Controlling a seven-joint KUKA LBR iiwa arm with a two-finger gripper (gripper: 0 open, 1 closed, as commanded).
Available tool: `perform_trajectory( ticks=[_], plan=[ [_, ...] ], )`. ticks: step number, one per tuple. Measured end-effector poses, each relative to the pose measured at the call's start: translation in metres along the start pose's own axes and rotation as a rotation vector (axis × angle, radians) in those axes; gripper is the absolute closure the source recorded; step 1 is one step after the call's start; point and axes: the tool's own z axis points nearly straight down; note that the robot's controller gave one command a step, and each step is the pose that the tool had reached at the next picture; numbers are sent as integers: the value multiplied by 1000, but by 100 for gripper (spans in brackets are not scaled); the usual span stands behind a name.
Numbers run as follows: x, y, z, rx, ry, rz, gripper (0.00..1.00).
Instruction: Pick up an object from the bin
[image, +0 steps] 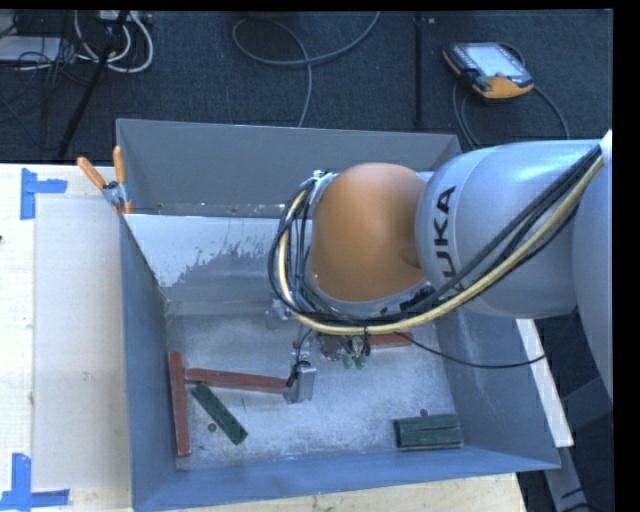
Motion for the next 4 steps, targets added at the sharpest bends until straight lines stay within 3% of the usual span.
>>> perform_trajectory(
  ticks=[1,2,3,4],
  plan=[
    [5,-36,59,0,3,-200,0],
    [-24,-29,78,1,4,-242,0],
    [-24,20,109,-1,5,-205,100],
    [-24,19,109,-2,5,-203,100]
  ],
)
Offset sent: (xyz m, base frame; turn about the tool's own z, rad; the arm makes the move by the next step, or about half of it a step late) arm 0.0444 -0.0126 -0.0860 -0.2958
